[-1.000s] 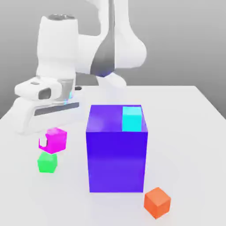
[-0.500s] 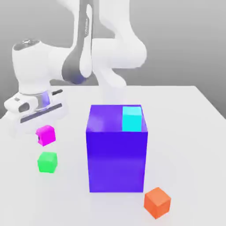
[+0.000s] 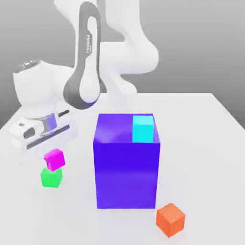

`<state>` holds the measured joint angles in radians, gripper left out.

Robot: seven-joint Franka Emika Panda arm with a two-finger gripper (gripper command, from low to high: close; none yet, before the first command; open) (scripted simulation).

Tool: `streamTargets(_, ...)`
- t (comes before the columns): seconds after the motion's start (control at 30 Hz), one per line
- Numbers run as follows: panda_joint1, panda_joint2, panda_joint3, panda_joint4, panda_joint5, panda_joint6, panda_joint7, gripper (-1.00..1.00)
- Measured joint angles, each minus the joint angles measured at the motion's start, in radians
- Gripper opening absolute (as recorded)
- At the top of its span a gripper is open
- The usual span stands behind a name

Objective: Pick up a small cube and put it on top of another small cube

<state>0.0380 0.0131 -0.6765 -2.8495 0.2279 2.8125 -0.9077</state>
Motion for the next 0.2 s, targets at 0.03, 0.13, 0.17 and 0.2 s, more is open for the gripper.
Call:
streamTargets(0.03, 0.001, 0.012, 0.002, -0.001, 0.017, 0.014, -0.012, -1.0)
streamTargets(0.13, -0.001, 0.046, 0.012, -0.006, 0.055, 0.059, -0.038, -1.0)
streamTargets(0.17, -0.002, 0.057, 0.015, -0.009, 0.063, 0.075, -0.043, -1.0)
streamTargets(0.2, -0.003, 0.067, 0.016, -0.012, 0.067, 0.092, -0.046, -1.0)
